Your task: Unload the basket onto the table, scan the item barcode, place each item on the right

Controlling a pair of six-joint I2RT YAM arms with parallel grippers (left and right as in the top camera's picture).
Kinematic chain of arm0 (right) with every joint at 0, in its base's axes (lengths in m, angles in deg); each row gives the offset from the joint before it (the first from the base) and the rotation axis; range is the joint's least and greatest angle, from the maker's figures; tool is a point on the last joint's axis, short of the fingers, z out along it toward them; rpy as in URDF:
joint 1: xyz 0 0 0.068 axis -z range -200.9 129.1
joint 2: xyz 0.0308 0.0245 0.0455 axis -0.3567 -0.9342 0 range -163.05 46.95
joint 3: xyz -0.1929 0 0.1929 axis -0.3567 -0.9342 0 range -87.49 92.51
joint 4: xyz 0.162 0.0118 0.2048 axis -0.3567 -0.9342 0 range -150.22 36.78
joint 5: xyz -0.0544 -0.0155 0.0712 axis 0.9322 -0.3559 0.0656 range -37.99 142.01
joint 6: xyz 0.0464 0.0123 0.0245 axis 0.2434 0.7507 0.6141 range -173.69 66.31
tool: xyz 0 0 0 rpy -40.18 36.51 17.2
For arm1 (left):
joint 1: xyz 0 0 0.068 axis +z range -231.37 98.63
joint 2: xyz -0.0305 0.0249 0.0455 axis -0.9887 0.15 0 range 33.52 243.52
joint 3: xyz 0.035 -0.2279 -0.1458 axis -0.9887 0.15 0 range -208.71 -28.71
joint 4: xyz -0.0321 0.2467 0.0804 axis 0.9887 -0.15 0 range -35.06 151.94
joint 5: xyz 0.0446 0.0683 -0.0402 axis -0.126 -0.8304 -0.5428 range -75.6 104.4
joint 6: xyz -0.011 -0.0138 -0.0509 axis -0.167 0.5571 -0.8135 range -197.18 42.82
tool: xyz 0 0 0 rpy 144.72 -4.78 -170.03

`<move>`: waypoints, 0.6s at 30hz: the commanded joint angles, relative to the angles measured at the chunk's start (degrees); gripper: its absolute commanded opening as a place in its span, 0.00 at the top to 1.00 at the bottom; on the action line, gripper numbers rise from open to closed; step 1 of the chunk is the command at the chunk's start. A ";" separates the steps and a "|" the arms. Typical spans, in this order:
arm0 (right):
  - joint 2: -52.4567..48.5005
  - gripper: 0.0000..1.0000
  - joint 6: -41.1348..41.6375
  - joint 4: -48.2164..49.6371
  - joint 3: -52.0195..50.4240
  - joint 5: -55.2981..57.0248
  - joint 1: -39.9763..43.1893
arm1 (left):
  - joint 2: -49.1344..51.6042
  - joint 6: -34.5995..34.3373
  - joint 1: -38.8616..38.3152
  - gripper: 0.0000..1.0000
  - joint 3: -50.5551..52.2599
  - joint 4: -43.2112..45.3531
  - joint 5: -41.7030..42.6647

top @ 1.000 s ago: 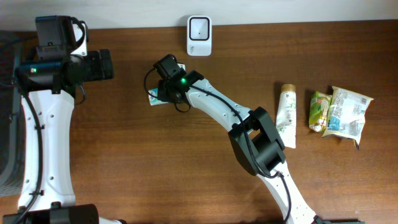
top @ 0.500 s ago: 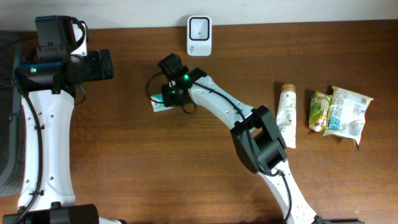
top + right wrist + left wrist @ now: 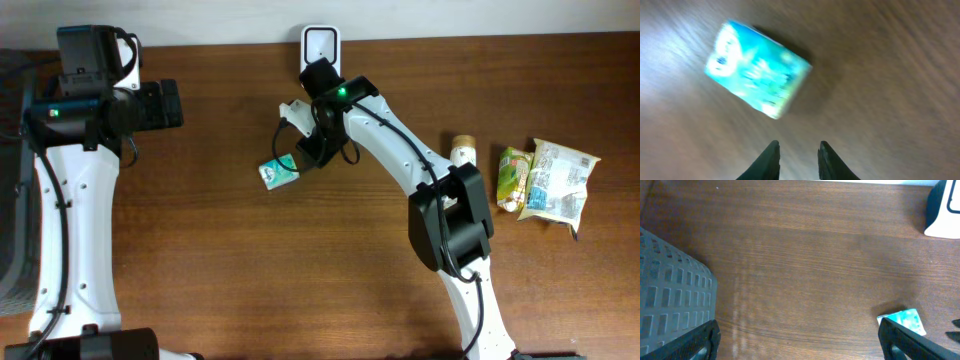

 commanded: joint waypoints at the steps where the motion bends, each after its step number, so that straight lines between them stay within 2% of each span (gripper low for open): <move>1: 2.16 0.71 6.32 1.97 0.24 -18.84 -0.37 | -0.92 -0.57 0.09 0.01 -0.20 0.07 -0.42; 2: 2.03 0.82 9.86 3.58 0.17 -20.61 -0.50 | -0.90 -0.57 0.09 0.01 -0.20 0.07 -0.42; 6: -0.15 0.89 21.99 10.56 0.04 -19.10 -3.82 | -0.92 -0.57 0.09 0.01 -0.20 0.07 -0.42; 9: -2.40 0.96 28.04 13.53 -0.11 -10.10 -7.76 | -0.90 -0.57 0.09 0.01 -0.20 0.07 -0.44; 13: -4.44 0.96 29.18 15.06 -0.52 -4.11 -11.47 | -0.92 -0.57 0.09 0.01 -0.20 0.07 -0.42; 18: -4.66 0.96 32.61 13.09 -2.05 6.97 -11.98 | -0.92 -0.57 0.09 0.01 -0.20 0.07 -0.42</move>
